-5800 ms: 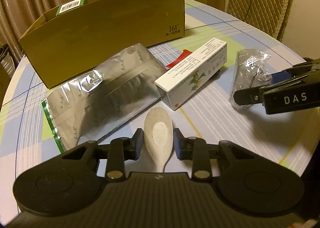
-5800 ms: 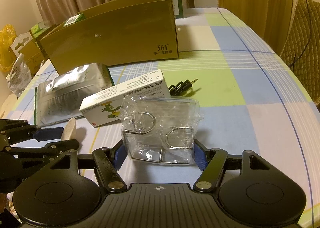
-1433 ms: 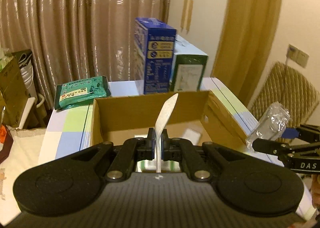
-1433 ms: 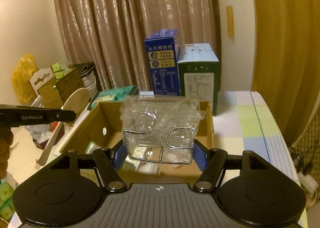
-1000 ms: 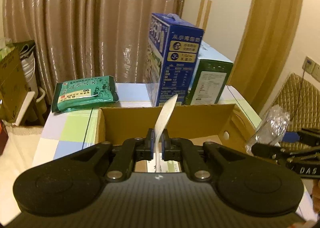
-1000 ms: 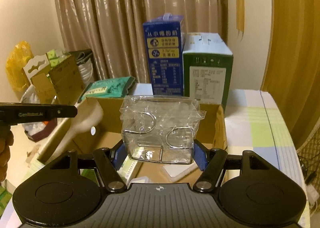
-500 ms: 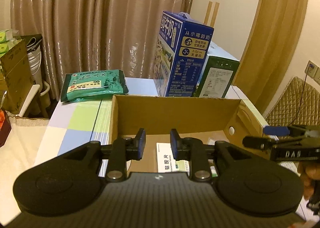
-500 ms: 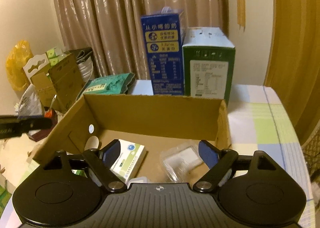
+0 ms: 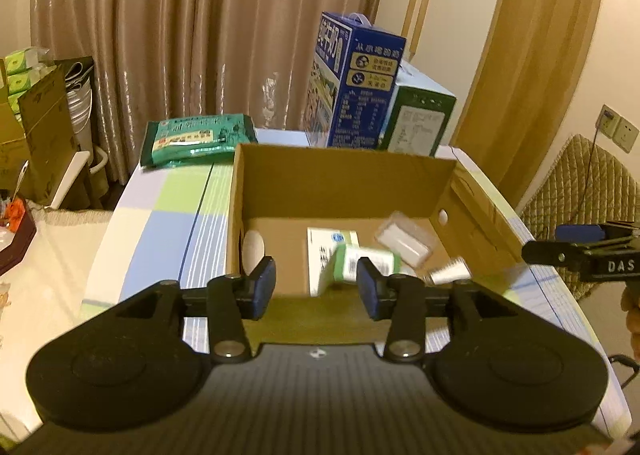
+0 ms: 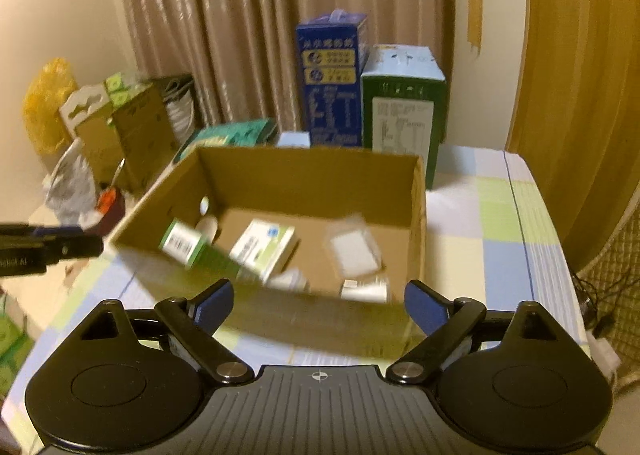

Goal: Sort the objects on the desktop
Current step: 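Withdraw both tools from the box toward the white medicine box and foil bag, then grasp the white medicine box with the right tool while the left tool grasps the silver foil bag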

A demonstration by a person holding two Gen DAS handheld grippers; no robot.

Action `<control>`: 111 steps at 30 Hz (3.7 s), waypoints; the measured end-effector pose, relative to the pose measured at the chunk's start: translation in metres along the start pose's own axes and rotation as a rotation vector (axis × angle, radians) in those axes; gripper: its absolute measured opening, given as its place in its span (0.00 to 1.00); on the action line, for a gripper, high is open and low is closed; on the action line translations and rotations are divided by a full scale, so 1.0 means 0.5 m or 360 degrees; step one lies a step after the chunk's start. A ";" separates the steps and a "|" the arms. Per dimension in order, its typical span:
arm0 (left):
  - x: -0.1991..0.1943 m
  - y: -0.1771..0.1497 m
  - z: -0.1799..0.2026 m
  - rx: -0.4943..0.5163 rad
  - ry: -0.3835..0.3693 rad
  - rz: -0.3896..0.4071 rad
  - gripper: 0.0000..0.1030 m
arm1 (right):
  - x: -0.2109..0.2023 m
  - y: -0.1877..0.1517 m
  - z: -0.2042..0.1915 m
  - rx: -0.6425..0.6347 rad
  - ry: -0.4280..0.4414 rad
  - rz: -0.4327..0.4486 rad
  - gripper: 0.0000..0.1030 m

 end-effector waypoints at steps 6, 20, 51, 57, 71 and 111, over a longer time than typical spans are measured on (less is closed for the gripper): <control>-0.061 -0.057 0.021 0.0013 -0.0039 -0.0036 0.56 | -0.045 -0.073 -0.041 -0.0101 0.0016 -0.0070 0.91; -0.148 -0.147 0.057 0.0113 -0.0056 -0.0104 0.79 | -0.102 -0.183 -0.070 -0.0231 0.0006 -0.0201 0.94; -0.085 -0.289 0.103 0.0670 -0.0161 -0.0354 0.93 | -0.055 -0.301 -0.055 -0.0737 0.0058 -0.0350 0.96; -0.047 -0.296 0.123 0.0909 -0.0177 -0.0355 0.93 | -0.019 -0.311 -0.065 -0.0925 0.0126 -0.0354 0.96; 0.053 -0.314 0.174 0.1312 -0.0312 -0.0392 0.92 | 0.074 -0.344 -0.087 -0.1408 0.0224 -0.0395 0.70; 0.186 -0.300 0.186 0.1205 -0.0379 -0.0962 0.69 | 0.115 -0.342 -0.104 -0.0936 0.0357 -0.0653 0.23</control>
Point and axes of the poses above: each gripper's, at about its wrist camera, not at the fingertips, and x roughly the way its jaws point, z to its right, y to its top, the point moved 6 cm from there along x, roughly the way its jaws point, and after that the axes turned 1 degree about -x, right-handed, at the moved point
